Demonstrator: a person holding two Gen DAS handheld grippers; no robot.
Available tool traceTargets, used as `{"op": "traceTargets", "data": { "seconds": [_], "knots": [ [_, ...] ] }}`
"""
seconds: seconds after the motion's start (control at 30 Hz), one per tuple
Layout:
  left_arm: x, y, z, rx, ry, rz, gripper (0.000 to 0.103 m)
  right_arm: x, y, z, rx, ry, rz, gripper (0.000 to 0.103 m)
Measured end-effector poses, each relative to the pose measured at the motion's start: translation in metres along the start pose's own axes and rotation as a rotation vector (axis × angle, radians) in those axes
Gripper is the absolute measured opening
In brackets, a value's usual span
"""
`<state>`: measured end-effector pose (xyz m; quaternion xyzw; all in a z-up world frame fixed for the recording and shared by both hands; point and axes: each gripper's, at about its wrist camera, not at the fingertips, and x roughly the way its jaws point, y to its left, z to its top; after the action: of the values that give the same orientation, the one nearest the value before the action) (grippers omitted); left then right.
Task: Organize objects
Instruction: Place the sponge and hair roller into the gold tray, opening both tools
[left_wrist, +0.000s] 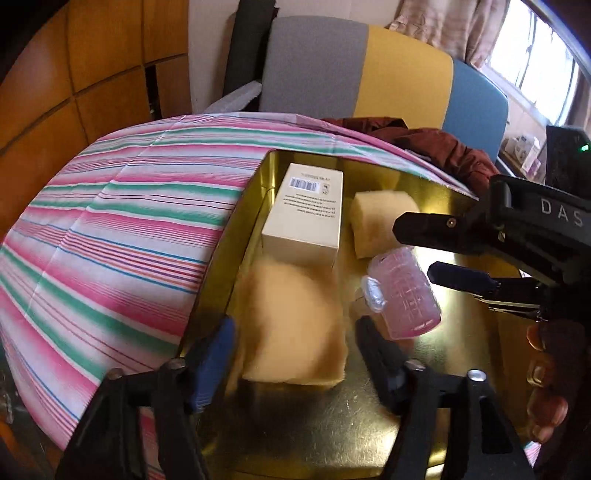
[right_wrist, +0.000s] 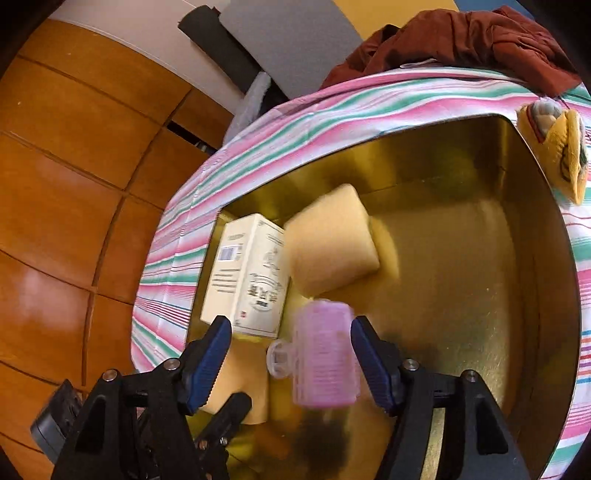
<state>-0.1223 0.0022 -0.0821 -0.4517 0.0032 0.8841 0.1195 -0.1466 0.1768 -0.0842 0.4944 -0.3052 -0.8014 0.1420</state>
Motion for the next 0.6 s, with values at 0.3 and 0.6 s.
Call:
{"op": "traceTargets", "data": {
  "seconds": [0.3, 0.6],
  "knots": [
    [-0.039, 0.019, -0.008, -0.203, -0.123, -0.013, 0.100, -0.037, 0.012, -0.006, -0.099, -0.045, 0.024, 0.068],
    [-0.064, 0.024, -0.018, -0.351, -0.209, -0.085, 0.103, -0.093, 0.023, -0.027, -0.291, -0.144, -0.040, 0.068]
  ]
}}
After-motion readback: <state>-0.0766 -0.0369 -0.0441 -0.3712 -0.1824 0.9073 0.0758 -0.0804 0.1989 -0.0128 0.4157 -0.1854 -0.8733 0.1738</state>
